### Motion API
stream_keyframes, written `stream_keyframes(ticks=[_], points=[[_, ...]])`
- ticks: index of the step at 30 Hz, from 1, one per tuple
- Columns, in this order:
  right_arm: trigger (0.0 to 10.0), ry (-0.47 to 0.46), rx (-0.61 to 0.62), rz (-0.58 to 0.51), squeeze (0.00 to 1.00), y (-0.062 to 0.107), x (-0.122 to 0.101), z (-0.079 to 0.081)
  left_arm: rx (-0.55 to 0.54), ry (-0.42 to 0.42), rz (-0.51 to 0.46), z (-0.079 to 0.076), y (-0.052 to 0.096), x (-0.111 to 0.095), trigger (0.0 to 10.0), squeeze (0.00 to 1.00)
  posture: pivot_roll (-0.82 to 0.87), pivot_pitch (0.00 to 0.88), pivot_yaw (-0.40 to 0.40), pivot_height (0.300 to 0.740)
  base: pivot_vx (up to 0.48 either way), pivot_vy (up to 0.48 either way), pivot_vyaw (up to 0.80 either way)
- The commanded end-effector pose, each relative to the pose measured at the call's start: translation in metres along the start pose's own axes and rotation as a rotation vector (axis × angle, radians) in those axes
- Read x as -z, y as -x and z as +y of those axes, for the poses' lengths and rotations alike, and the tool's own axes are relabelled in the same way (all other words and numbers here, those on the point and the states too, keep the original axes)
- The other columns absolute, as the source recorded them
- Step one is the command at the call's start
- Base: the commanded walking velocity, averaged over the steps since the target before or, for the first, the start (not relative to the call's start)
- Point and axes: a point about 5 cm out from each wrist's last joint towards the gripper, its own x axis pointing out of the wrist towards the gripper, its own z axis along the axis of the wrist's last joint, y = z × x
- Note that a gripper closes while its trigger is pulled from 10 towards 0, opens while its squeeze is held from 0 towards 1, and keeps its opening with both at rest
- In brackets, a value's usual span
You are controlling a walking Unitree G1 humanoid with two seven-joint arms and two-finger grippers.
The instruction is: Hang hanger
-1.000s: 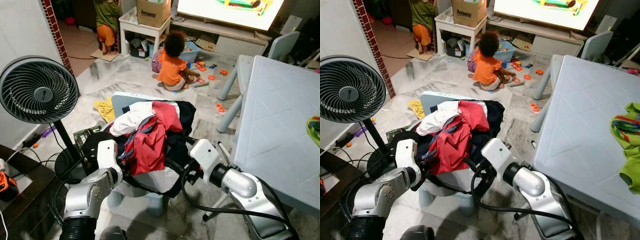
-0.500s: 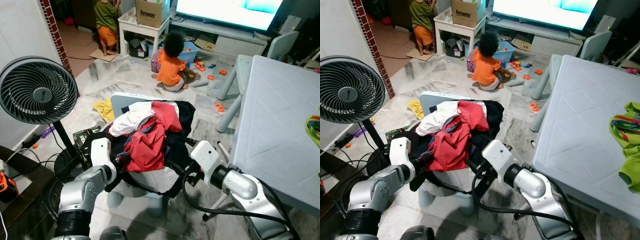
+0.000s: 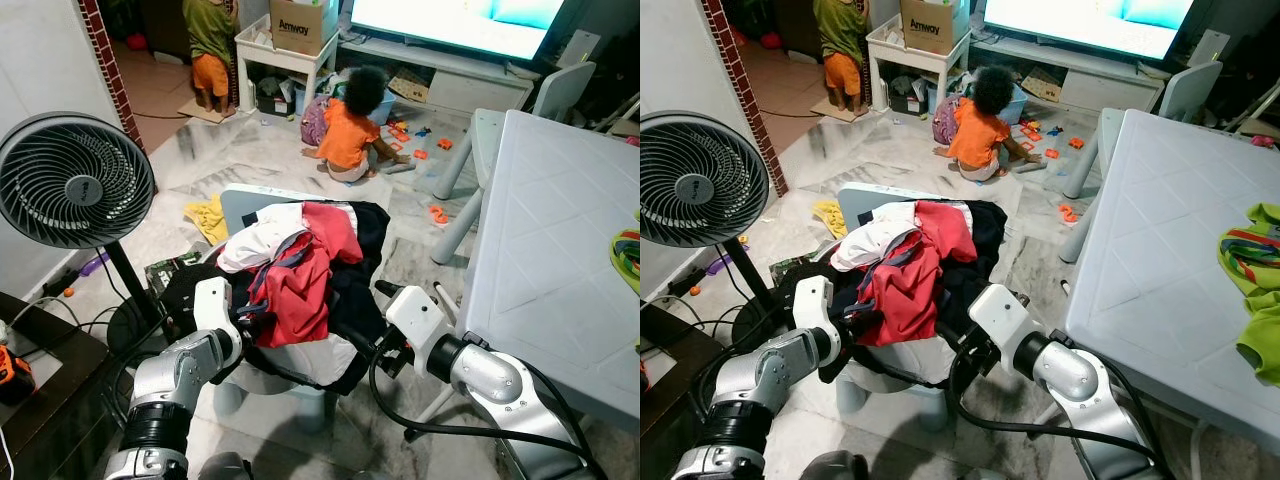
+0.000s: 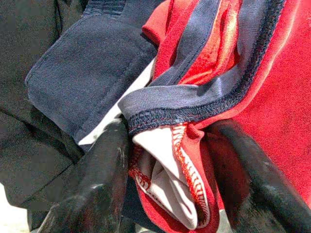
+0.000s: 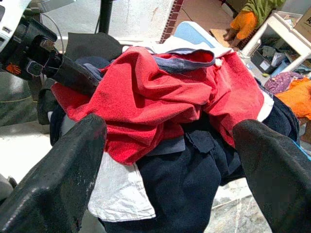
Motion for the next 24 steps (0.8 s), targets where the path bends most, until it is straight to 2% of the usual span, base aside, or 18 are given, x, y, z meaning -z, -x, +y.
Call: stream_keyframes(ticks=[1, 15, 21, 23, 24], points=[[10.0, 0.017, 0.008, -0.002, 0.00, 0.004, -0.004, -0.004, 0.014, -0.014, -0.006, -0.004, -0.002, -0.003, 0.0, 0.00, -0.08, 0.024, -0.096, 0.740, 0.000, 0.000, 0.00], [10.0, 0.012, 0.011, -0.007, 0.00, 0.000, -0.004, -0.003, -0.006, -0.032, -0.031, 0.003, -0.005, -0.005, 0.0, 0.00, -0.07, 0.019, -0.086, 0.740, 0.000, 0.000, 0.00], [10.0, 0.012, 0.015, -0.012, 0.00, -0.003, -0.004, -0.003, -0.055, -0.074, -0.076, 0.007, -0.004, -0.011, 0.0, 0.00, -0.06, 0.010, -0.079, 0.740, 0.000, 0.000, 0.00], [10.0, 0.009, 0.021, -0.017, 0.00, -0.006, -0.004, -0.003, -0.102, -0.152, -0.142, 0.009, -0.001, -0.021, 0.0, 0.00, -0.05, 0.003, -0.073, 0.740, 0.000, 0.000, 0.00], [10.0, 0.009, 0.021, -0.017, 0.00, -0.006, -0.004, -0.003, -0.102, -0.152, -0.142, 0.009, -0.001, -0.021, 0.0, 0.00, -0.05, 0.003, -0.073, 0.740, 0.000, 0.000, 0.00]])
